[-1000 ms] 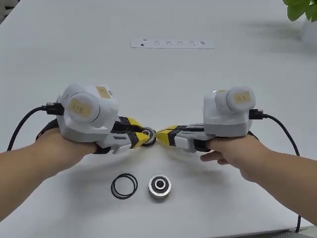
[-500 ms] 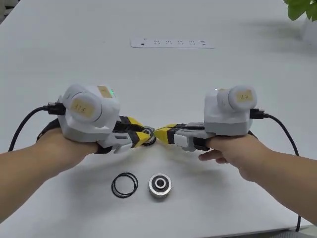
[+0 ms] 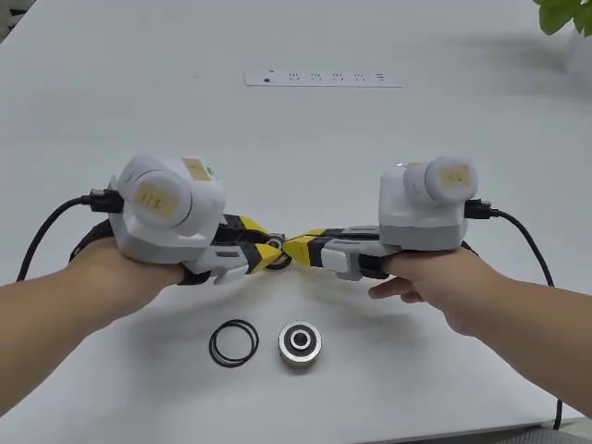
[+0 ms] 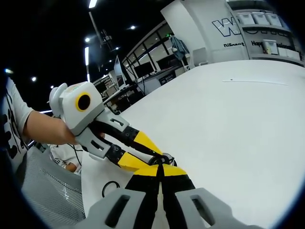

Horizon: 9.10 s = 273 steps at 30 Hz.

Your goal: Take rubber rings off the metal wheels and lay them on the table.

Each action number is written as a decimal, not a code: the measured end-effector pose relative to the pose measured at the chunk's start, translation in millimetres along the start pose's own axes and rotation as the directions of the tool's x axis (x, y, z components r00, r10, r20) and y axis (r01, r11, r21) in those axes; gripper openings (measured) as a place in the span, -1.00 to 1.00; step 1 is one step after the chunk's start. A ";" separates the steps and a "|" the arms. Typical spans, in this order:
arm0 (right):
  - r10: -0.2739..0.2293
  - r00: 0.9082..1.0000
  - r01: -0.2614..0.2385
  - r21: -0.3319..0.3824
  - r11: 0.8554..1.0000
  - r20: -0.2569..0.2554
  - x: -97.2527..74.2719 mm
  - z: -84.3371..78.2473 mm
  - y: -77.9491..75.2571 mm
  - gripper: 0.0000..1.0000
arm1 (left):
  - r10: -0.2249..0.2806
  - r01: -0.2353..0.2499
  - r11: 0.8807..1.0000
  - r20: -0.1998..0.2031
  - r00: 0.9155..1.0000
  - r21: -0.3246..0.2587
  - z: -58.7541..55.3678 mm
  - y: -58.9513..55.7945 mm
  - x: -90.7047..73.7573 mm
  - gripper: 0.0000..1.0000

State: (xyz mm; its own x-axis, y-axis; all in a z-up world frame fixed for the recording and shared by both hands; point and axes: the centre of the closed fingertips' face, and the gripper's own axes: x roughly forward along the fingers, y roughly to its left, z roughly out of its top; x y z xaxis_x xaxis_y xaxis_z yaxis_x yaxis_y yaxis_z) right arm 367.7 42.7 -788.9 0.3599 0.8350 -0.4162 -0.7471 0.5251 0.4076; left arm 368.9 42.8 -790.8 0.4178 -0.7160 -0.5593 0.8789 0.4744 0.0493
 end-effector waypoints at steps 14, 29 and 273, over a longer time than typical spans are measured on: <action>0.026 1.000 -0.026 -0.011 1.000 0.012 -1.1 2.7 4.2 -1.00 | -0.005 0.005 1.000 0.004 1.000 0.007 0.3 -2.8 0.1 -0.75; 0.020 1.000 -0.020 -0.002 1.000 0.013 -4.6 2.4 6.3 -1.00 | -0.011 0.011 1.000 -0.007 1.000 0.019 0.6 -1.1 2.3 -0.74; 0.004 0.994 -0.033 -0.263 0.964 -0.112 -2.9 -20.8 -8.7 -0.73 | -0.100 0.102 0.992 0.033 0.994 -0.079 1.8 -6.3 -13.4 -0.35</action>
State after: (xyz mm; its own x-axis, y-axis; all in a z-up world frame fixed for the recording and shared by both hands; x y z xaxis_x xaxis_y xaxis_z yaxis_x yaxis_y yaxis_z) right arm 361.5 32.2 -808.2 0.2924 0.8132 -0.5031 -0.8793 0.4354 0.1928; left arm 358.2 48.6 -782.1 0.3354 -0.7764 -0.5336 0.8962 0.4376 -0.0734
